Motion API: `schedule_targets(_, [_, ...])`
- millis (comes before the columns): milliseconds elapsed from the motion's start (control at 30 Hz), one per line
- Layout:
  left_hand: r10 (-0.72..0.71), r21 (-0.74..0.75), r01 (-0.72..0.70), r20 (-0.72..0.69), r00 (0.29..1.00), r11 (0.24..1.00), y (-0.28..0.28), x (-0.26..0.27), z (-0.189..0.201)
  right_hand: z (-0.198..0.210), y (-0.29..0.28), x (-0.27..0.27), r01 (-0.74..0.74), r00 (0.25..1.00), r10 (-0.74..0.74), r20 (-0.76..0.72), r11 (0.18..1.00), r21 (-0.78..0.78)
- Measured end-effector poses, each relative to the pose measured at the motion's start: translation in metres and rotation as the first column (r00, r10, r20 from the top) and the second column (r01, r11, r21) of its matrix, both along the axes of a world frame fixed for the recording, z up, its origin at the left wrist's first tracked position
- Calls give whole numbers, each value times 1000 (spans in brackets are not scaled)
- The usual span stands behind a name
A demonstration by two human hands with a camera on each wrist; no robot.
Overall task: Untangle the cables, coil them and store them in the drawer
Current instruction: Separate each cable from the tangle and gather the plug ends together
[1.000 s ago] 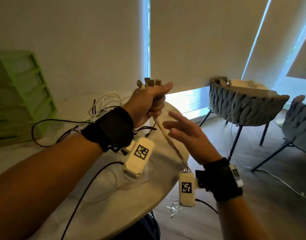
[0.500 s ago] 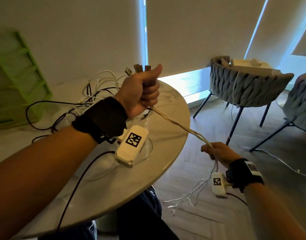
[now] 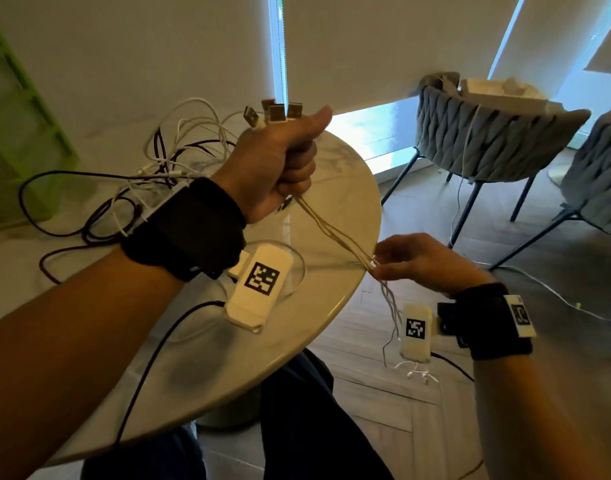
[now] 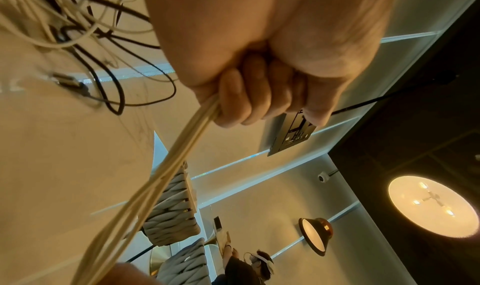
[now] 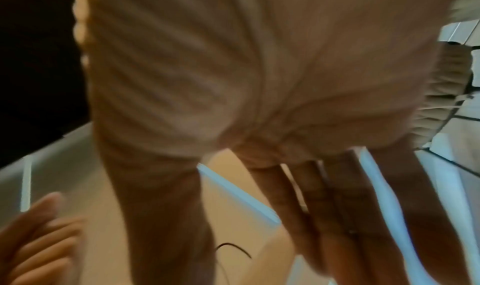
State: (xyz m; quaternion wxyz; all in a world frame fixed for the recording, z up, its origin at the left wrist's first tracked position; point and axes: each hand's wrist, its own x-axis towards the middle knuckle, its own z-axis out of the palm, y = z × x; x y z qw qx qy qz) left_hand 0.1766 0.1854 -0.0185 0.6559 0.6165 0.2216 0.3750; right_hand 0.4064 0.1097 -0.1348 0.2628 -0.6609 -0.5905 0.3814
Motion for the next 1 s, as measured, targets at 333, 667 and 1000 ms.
schedule_targets(333, [-10, 129, 22, -93, 996, 991, -32, 15, -9, 71, -26, -59, -201, 961, 251, -118, 923, 328])
schedule_targets(667, [31, -59, -26, 77, 997, 998, -56, 8, -2, 29, -24, -41, -375, 808, 385, -447, 920, 114])
schedule_targets(1000, [194, -297, -135, 181, 964, 945, -43, 25, 1, -38, -12, 21, 268, 940, -339, 33, 796, 542])
